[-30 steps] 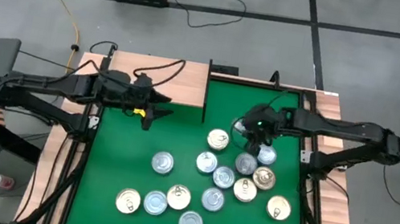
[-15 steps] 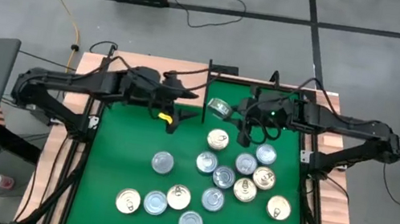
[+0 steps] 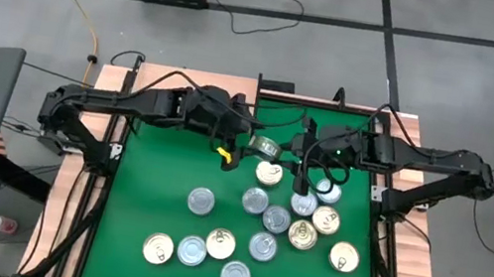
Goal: Stack canned seafood by type on shelf
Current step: Put the green tuna can on the shelf
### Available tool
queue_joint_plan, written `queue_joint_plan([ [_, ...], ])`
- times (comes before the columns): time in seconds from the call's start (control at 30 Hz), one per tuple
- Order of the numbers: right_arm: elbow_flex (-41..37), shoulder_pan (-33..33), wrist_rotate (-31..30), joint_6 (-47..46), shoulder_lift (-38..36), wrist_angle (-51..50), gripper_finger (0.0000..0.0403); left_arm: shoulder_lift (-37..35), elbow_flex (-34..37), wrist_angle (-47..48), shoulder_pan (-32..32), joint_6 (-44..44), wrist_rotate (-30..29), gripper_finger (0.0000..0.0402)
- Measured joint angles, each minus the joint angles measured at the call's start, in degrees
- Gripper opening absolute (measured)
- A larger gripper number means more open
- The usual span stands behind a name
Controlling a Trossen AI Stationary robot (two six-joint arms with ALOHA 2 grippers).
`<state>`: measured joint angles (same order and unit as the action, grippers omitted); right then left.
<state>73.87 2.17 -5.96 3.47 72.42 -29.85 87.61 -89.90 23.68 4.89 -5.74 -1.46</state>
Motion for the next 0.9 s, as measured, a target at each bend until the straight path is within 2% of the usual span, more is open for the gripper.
queue_joint_plan([
  [0.13,0.00,0.58,-0.19,-0.83,0.00,0.38,0.0167,-0.30,-0.15,0.30,-0.02,-1.04,3.64,0.0269],
  [0.4,0.00,1.23,0.67,-1.31,-0.09,3.44,0.0176,-0.33,-0.16,4.97,0.07,-2.01,6.29,0.0138],
  [0.53,0.00,0.95,0.53,-2.38,0.00,3.58,0.0193,-0.71,-0.16,5.30,-0.40,0.05,5.17,0.0137],
  [0.77,0.02,-2.52,1.29,-4.84,-0.46,6.56,0.0278,-2.89,-0.11,7.72,-0.39,1.50,-2.15,0.0137],
  [0.9,0.07,-4.70,1.21,-4.96,-2.01,7.93,0.0315,-4.42,-0.11,13.84,-0.37,1.71,-6.94,0.0137],
])
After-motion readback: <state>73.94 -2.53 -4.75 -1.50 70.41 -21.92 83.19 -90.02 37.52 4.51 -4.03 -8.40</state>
